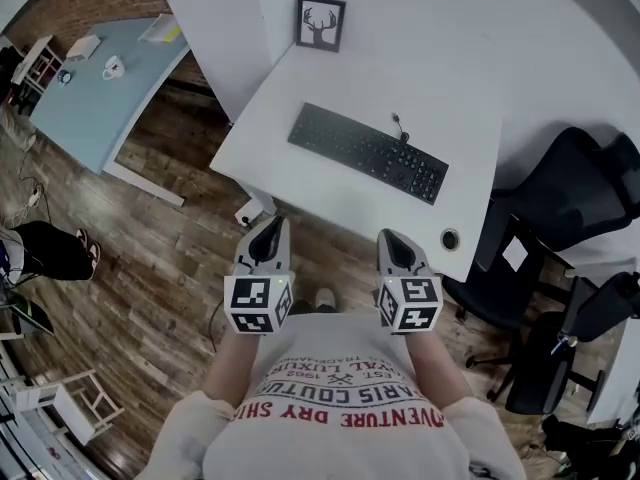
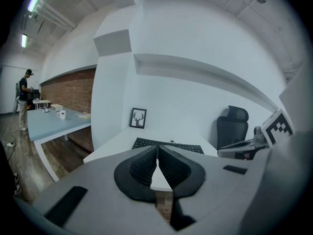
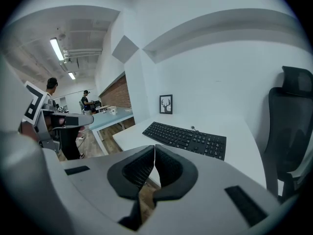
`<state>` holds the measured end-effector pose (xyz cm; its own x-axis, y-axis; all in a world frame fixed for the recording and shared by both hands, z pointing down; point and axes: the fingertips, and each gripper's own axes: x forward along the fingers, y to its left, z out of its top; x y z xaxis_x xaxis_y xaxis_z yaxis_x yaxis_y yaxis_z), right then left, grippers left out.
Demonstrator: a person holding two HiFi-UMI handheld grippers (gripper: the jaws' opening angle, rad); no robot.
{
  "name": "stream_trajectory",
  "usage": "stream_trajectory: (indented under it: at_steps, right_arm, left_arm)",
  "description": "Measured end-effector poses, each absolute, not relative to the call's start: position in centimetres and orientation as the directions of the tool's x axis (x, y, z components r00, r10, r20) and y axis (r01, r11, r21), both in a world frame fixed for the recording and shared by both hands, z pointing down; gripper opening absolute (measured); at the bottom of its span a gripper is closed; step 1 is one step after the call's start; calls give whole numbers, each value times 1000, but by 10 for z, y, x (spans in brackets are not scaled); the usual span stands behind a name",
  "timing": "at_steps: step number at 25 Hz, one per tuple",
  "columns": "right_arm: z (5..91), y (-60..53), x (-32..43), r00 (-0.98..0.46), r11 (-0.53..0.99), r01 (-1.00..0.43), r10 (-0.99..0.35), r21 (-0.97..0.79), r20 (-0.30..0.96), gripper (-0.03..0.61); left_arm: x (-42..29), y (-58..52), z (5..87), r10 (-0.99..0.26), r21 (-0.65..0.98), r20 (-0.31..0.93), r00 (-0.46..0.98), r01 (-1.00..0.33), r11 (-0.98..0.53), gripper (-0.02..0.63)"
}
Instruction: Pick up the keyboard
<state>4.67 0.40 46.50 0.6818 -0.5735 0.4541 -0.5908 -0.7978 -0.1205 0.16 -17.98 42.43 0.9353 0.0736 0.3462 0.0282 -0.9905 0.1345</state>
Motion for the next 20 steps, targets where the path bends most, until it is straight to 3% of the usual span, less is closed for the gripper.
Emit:
stream_trajectory:
  at_steps: [7,20]
  right_arm:
    - [479,12,80,698,-832,-540,-527,-128,485,26]
    - [484,12,167,790,-939,-323,-338,-121,512,26]
  left_arm:
    - [47,-176,440,134,143,390,911,84,-986,31]
    - [181,-178,435,369,152,384,846,336,-929,31]
